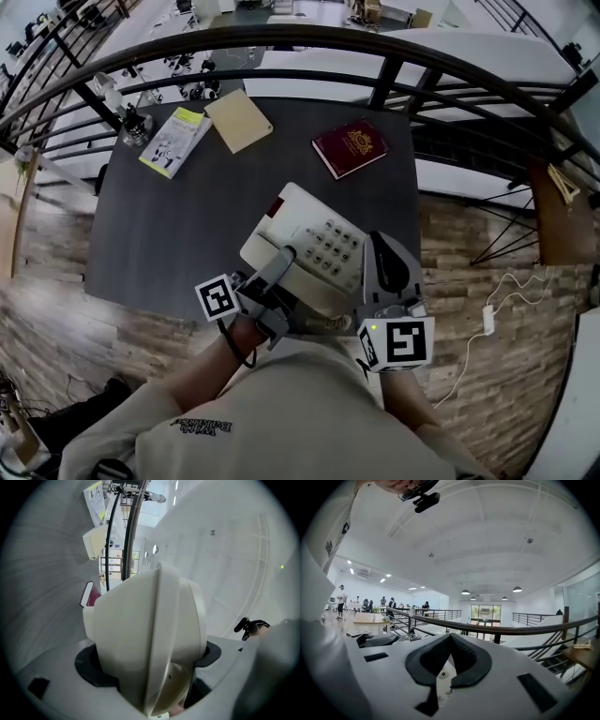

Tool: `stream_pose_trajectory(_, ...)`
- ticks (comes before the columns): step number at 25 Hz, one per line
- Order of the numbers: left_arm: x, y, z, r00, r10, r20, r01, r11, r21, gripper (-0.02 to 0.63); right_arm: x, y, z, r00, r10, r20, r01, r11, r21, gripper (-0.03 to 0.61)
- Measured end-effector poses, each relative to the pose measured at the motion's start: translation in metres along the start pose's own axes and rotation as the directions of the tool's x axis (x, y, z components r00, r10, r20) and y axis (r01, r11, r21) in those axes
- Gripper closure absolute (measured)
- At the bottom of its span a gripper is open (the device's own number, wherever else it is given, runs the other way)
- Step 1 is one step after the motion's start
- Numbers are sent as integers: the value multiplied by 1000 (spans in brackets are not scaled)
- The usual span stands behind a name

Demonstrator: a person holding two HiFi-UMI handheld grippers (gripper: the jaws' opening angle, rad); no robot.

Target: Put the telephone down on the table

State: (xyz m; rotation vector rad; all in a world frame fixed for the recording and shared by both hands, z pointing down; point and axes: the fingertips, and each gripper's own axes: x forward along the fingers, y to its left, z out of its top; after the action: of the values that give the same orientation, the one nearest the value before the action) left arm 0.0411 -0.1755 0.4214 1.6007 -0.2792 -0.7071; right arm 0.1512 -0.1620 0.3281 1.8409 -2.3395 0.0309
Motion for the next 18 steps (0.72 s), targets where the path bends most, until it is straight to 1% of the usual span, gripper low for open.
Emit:
stream_pose_trajectory(3,1,4,22,999,7,50,-8,1000,25,169,23,5,-3,999,41,-2,-41,999,-5,577)
stream_pose_trajectory(5,3,5,39,997,2,72,-7,998,65,169,41,7,-6,998,63,-3,-63,998,-6,577)
stream_pose_trajectory(7,5,8,57,996,-3,89,-6,995,98,169,62,7,-11,997,75,0,-75,997,15,577)
stream_pose_trajectory(9,7,15,75,994,-5,112,-8,994,113,169,85,4,-15,998,68,13,-68,997,22,577)
stream_pose_trajectory(12,12,27,103,988,-8,157,-10,994,113,169,121,-3,-17,998,45,40,-45,999,4,577)
stream_pose_trajectory(18,27,59,162,973,-17,229,-15,991,135,169,189,-14,-30,997,22,68,-24,999,25,577)
